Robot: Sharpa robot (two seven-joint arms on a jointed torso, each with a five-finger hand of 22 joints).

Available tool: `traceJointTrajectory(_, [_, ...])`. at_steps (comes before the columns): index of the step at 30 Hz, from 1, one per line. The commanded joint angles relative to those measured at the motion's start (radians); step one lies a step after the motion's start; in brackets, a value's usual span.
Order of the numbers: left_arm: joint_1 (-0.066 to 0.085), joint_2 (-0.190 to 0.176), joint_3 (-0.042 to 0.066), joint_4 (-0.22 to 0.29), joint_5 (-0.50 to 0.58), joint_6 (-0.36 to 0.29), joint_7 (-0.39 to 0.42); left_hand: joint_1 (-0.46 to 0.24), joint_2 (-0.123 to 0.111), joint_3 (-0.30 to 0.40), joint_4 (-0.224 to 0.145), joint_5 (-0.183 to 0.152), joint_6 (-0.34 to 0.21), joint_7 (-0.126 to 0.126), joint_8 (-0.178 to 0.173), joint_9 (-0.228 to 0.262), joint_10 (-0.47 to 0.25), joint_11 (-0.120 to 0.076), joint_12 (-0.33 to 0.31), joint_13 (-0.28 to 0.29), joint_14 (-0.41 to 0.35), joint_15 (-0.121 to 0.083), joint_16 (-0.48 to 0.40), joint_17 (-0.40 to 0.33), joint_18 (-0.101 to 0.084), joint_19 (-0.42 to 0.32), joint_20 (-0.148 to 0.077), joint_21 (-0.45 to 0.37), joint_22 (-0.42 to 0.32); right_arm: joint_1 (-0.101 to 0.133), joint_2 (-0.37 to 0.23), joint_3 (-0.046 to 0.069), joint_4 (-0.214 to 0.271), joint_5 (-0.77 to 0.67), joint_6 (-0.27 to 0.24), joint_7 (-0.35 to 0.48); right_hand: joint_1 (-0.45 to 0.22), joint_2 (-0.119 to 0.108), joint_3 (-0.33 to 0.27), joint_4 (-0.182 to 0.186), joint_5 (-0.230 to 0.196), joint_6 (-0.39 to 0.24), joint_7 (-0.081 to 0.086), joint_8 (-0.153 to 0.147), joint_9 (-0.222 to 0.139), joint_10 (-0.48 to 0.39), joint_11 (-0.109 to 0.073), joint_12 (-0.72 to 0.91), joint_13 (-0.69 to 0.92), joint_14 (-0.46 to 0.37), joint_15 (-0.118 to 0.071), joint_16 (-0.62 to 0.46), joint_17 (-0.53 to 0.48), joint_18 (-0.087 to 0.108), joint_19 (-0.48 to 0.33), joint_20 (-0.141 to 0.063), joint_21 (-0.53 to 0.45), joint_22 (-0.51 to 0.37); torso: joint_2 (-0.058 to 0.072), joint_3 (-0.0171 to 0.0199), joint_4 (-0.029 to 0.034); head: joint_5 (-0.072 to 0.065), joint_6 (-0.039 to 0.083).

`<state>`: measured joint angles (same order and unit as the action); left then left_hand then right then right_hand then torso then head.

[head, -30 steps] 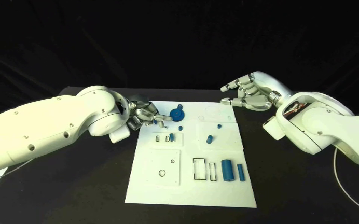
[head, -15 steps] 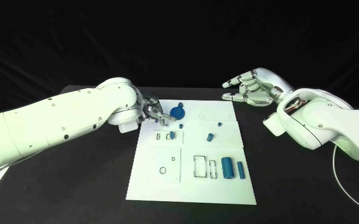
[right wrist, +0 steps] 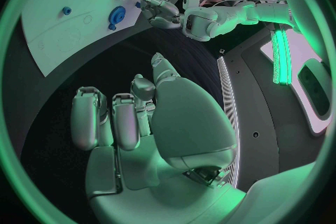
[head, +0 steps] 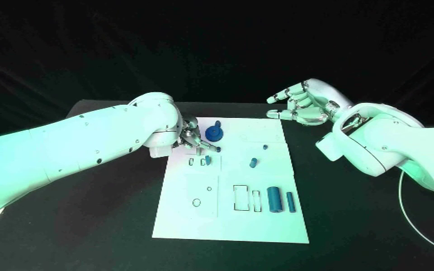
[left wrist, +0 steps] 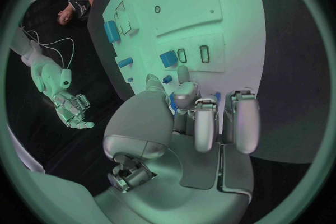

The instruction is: Assemble the parts on the task board

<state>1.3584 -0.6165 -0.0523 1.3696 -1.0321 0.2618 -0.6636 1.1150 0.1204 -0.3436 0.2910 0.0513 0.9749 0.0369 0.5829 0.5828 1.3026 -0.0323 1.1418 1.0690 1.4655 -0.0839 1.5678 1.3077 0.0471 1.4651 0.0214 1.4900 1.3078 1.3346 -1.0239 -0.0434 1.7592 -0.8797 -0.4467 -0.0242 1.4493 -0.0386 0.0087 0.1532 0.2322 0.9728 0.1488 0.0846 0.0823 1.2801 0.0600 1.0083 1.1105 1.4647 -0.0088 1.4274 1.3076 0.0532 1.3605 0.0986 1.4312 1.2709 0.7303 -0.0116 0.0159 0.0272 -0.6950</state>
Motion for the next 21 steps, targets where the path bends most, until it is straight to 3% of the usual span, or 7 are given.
traceJointTrajectory(1, [0.0,0.008,-0.001,-0.007,-0.013,0.066,-0.012,-0.009,0.002,-0.006,0.0,-0.004,-0.007,0.001,0.005,0.003,0.007,0.001,0.006,0.002,0.105,-0.007,0.003,0.263,-0.02,0.062,-0.006,0.005,0.131,0.0,0.002,0.0,-0.001,-0.001,0.019,-0.005,0.001,0.001,0.004,0.001,0.007,0.007,0.0,-0.002,0.0,-0.009,-0.001,-0.007,-0.002,0.051,-0.004,-0.008,0.023,0.017,-0.01,0.0,-0.006,-0.003,0.0,0.0002,0.0018,0.0,-0.004])
traceJointTrajectory(21, [-0.008,0.034,-0.003,-0.027,-0.005,0.081,-0.015,0.026,0.022,0.0,-0.008,-0.003,-0.021,0.001,0.017,0.028,0.008,0.001,0.013,0.01,0.105,-0.007,0.003,0.263,-0.021,0.063,-0.005,0.007,0.137,0.0,0.01,-0.001,-0.011,-0.006,0.03,-0.012,-0.005,0.001,0.003,0.004,0.001,0.006,0.0,-0.004,0.0,-0.015,-0.001,-0.021,-0.015,0.05,-0.004,-0.012,0.019,0.018,-0.013,0.0,-0.01,-0.008,0.0,0.0006,0.0015,0.002,-0.009])
